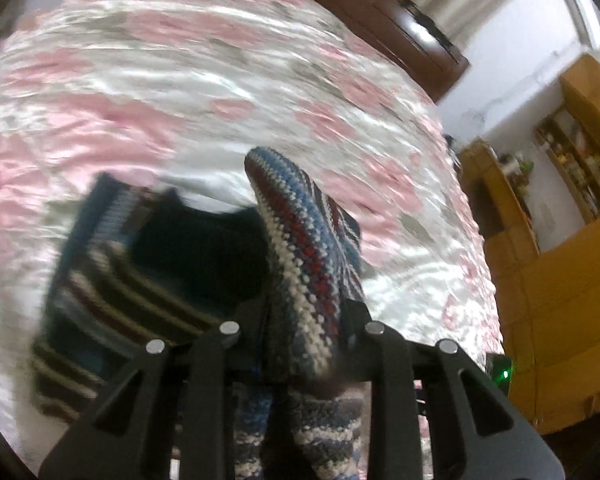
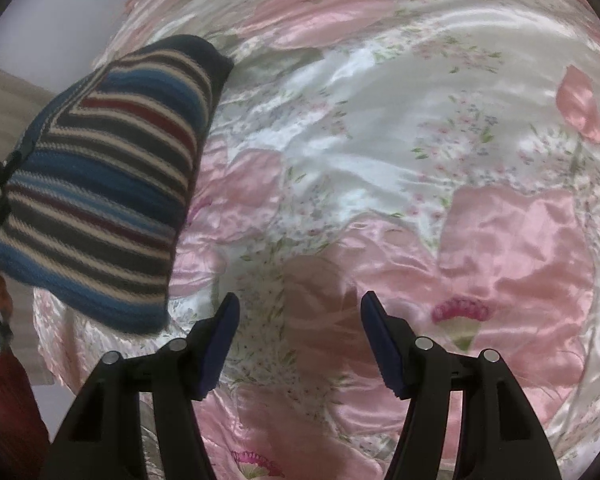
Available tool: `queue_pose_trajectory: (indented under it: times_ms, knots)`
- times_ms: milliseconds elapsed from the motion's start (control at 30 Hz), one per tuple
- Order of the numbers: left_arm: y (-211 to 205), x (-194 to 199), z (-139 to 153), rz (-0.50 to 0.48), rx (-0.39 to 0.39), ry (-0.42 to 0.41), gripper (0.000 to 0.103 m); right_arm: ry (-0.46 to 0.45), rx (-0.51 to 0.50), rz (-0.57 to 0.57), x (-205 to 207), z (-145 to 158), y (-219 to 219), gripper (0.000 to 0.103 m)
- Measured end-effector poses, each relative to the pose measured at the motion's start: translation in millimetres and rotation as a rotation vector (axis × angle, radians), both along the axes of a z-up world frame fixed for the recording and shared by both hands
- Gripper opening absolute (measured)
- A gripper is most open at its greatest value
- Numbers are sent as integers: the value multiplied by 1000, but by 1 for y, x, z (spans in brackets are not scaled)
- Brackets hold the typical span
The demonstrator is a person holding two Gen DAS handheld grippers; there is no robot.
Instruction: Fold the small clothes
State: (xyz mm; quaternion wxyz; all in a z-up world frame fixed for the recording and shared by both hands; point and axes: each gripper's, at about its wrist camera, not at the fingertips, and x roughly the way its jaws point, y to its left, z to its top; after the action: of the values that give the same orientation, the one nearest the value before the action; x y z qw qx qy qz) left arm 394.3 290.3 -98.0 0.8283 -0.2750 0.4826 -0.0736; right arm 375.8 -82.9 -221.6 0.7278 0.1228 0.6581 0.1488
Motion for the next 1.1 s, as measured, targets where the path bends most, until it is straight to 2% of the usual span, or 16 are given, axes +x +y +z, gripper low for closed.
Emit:
queue_pose_trajectory:
  times_ms: [100,233,333,400,567,700,800,933,1100]
  knots:
    - [37,-2,-3,41,52,4,24,-1,-1,26,0,-1,11,64]
    - [83,-2,-18,101,74,40,21,-2,-8,52,0,-4,21,65]
    - [101,-1,-35,116,98,71,21,7,-11,64,1,-7,27,65]
    - [113,-3,-47,128,79,86,21,9,-16,72,0,-8,30,66]
    - [108,-5,-81,98,91,157,22,13,-31,113,-3,-13,43,68]
    - [112,-12,-89,105,53,186,34,19,-33,124,-4,-14,49,69]
    - [116,-24,-80,116,37,197,71,12,-34,135,-5,-10,53,69]
    - [110,-57,-59,84,38,190,75,-3,-39,153,-7,-3,61,71]
    - [92,-86,-57,45,65,210,81,-19,-26,183,-13,5,78,73]
